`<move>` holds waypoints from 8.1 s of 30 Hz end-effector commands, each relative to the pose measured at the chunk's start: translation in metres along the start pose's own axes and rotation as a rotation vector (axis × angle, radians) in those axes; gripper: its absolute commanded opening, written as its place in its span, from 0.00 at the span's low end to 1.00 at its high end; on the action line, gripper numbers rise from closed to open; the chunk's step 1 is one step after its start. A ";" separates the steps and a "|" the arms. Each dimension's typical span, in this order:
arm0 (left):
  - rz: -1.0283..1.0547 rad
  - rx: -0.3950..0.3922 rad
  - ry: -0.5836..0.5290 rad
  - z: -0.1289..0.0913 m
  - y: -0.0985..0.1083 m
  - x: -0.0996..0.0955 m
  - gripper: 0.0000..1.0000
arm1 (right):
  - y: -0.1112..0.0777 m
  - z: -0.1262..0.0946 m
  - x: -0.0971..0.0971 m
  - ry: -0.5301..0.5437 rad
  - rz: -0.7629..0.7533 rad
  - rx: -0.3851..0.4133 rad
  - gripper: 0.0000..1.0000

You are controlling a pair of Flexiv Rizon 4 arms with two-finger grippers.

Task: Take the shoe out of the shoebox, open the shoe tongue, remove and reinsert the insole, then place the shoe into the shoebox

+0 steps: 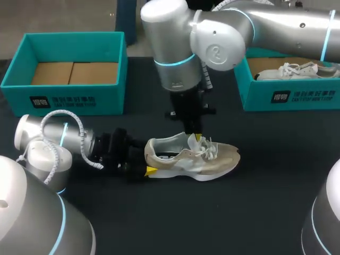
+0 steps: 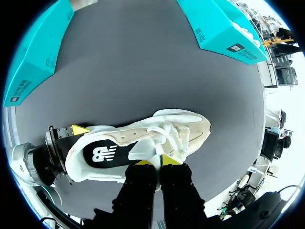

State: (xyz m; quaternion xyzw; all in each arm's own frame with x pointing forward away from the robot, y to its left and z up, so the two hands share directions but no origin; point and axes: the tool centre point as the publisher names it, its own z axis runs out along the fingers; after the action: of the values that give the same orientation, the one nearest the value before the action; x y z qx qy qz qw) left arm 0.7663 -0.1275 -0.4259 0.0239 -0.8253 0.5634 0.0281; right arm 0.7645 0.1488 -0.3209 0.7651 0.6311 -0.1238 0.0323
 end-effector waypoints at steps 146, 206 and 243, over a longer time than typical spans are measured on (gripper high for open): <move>0.000 -0.004 0.000 0.000 0.003 0.000 0.00 | -0.021 -0.101 0.037 0.021 -1.546 -0.521 0.00; 0.000 -0.004 0.000 0.000 0.003 0.000 0.00 | 0.012 0.030 0.047 -0.049 -1.756 -0.387 0.00; 0.000 -0.004 0.000 0.000 0.003 0.000 0.00 | 0.023 0.072 0.056 0.004 -1.747 -0.327 0.18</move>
State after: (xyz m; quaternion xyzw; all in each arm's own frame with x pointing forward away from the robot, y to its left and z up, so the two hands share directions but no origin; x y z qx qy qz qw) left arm 0.7663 -0.1272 -0.4262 0.0240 -0.8254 0.5633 0.0281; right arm 0.7840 0.1810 -0.4016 -0.0031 0.9993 -0.0110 0.0365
